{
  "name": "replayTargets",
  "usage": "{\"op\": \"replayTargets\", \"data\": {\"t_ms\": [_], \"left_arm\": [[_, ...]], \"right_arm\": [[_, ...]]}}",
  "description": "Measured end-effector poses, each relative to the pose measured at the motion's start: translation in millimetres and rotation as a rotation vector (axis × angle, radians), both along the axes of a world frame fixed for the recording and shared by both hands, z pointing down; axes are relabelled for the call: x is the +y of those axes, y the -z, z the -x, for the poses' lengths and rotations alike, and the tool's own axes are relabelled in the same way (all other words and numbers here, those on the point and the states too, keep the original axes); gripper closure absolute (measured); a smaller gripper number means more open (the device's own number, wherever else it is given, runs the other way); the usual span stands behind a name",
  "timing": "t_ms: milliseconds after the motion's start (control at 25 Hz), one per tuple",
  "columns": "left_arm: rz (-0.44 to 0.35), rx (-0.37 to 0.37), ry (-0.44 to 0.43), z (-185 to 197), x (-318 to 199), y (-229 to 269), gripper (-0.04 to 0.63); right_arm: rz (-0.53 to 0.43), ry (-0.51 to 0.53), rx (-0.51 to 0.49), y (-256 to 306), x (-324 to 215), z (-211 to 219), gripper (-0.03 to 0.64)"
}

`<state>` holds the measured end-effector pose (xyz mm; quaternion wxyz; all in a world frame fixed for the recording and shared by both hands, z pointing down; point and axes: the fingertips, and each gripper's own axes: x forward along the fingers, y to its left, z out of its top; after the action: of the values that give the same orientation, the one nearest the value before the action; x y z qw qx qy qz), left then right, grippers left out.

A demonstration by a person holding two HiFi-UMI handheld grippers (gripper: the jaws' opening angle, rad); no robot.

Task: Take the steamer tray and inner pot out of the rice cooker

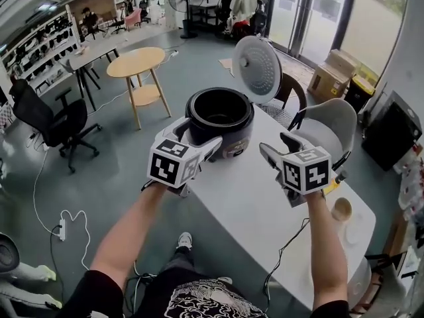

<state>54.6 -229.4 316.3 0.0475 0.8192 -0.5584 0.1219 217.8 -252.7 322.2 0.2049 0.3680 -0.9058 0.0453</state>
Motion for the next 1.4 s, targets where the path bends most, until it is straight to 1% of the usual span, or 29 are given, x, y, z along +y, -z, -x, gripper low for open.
{"op": "replayTargets", "data": {"t_ms": [200, 400, 520, 720, 800, 920, 1080, 1240, 1360, 1400], "left_arm": [[0.013, 0.011, -0.027, 55.1, -40.3, 8.3, 0.193], [0.036, -0.009, -0.078, 100.8, -105.4, -9.3, 0.192], [0.048, -0.012, -0.114, 123.2, -146.2, -18.9, 0.192], [0.096, -0.018, -0.183, 154.2, -206.9, -39.2, 0.192], [0.122, 0.001, -0.207, 168.2, -230.8, -48.5, 0.192], [0.176, 0.053, -0.245, 184.9, -262.2, -58.5, 0.192], [0.249, 0.085, -0.291, 203.8, -296.2, -67.6, 0.192], [0.355, 0.149, -0.349, 209.0, -324.4, -79.3, 0.192], [0.404, 0.18, -0.376, 214.6, -344.5, -80.2, 0.192], [0.423, 0.201, -0.383, 218.2, -349.7, -79.8, 0.192]], "right_arm": [[0.013, -0.008, -0.008, 9.7, -35.3, 57.9, 0.321], [0.028, -0.037, -0.008, -6.5, -91.7, 106.7, 0.321], [0.048, -0.063, -0.008, -20.0, -127.2, 128.9, 0.321], [0.103, -0.103, -0.01, -42.6, -179.6, 160.1, 0.321], [0.127, -0.121, -0.01, -53.0, -200.0, 173.5, 0.321], [0.175, -0.147, -0.029, -64.1, -227.2, 189.3, 0.321], [0.249, -0.178, -0.074, -75.2, -254.4, 205.1, 0.321], [0.3, -0.213, -0.1, -88.2, -277.3, 209.0, 0.321], [0.33, -0.238, -0.114, -92.4, -290.6, 209.8, 0.321], [0.341, -0.246, -0.122, -92.5, -292.9, 211.1, 0.321]]}}
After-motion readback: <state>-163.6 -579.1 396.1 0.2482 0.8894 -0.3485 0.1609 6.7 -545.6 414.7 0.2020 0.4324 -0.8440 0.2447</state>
